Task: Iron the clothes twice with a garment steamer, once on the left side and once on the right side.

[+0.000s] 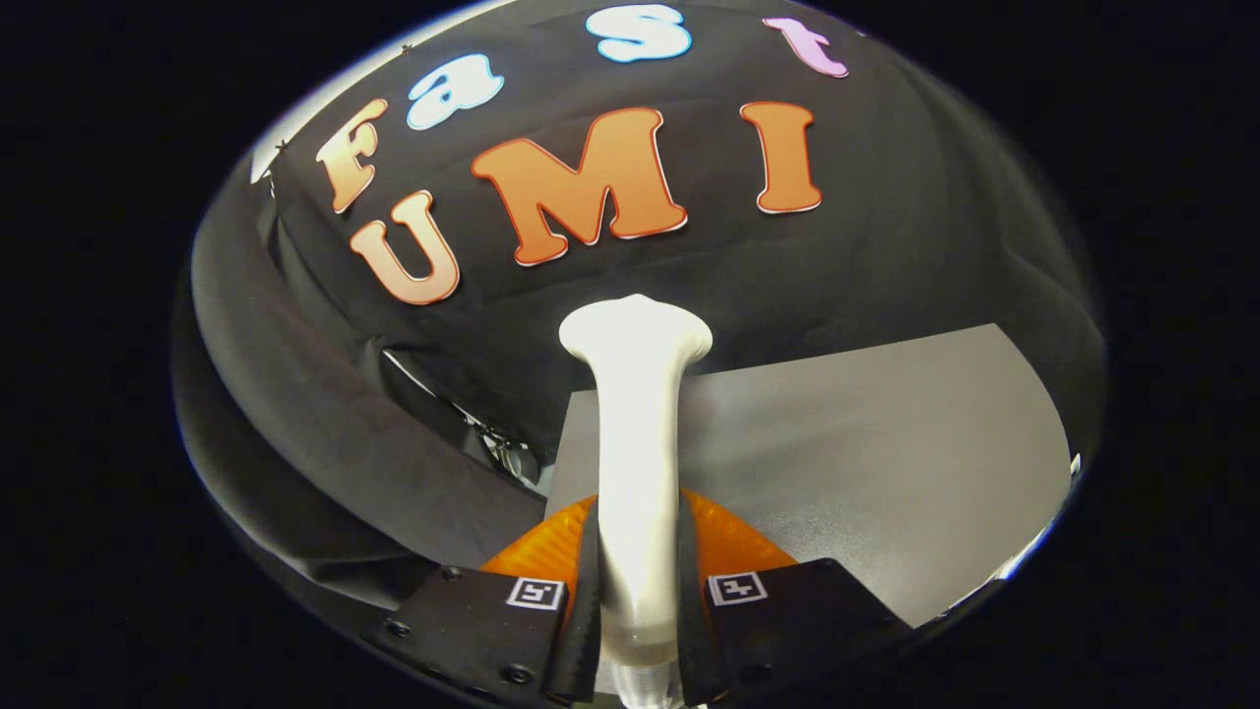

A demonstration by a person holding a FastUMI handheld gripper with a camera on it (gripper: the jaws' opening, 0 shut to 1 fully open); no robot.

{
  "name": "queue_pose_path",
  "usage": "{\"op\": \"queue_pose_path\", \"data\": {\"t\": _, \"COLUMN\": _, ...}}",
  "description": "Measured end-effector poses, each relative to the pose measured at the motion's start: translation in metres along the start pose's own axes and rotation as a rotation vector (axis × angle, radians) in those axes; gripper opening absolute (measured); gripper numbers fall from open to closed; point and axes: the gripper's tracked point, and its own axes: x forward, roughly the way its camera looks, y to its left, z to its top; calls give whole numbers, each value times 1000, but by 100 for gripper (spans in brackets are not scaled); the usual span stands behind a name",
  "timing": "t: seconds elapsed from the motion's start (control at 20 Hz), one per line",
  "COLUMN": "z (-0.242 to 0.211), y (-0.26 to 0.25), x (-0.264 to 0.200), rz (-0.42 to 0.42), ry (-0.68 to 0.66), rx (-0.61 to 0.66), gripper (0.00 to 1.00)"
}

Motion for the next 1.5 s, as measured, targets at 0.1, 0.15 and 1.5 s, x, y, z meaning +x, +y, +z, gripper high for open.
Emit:
{"op": "queue_pose_path", "data": {"t": 0.1, "z": -1, "y": -6, "x": -15, "rz": -2, "ry": -40, "rx": 10, "gripper": 39}}
{"op": "queue_pose_path", "data": {"t": 0.15, "z": 0, "y": -9, "x": -22, "rz": -6, "ry": -64, "rx": 18, "gripper": 39}}
{"op": "queue_pose_path", "data": {"t": 1.5, "z": 8, "y": 169, "x": -230, "rz": -152, "ry": -585, "rx": -15, "gripper": 39}}
